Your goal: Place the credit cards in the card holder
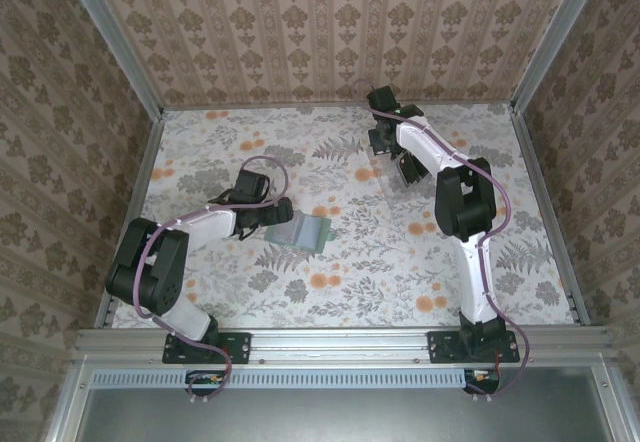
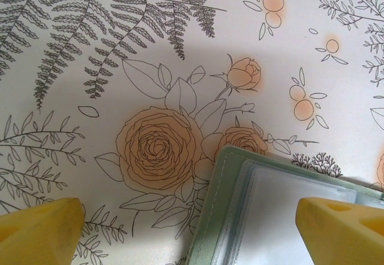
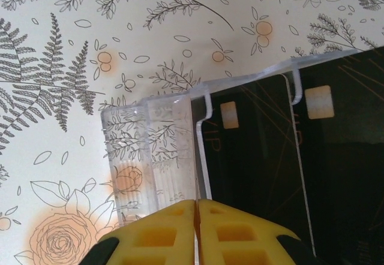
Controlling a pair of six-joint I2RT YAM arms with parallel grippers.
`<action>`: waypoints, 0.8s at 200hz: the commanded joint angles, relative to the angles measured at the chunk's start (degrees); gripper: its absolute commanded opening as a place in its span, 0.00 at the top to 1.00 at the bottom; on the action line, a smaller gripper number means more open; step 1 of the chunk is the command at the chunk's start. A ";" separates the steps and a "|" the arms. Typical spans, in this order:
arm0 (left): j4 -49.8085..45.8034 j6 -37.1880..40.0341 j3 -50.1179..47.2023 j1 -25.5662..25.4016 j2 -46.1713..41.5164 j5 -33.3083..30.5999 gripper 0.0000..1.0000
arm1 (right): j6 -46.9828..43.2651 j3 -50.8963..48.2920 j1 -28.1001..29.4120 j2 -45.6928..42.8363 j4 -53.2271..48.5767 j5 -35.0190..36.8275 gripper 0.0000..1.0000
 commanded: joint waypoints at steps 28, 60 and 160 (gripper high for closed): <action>1.01 -0.58 1.01 0.36 1.75 1.03 0.00 | -0.90 2.25 -0.32 2.38 -1.98 -0.68 0.88; 1.14 -0.61 1.01 0.35 1.76 1.03 0.00 | -0.85 2.38 -0.36 2.59 -1.93 -0.68 0.86; 2.13 -1.36 0.17 0.42 1.76 2.34 0.00 | 1.04 2.09 -0.28 -4.79 -2.13 -5.69 1.00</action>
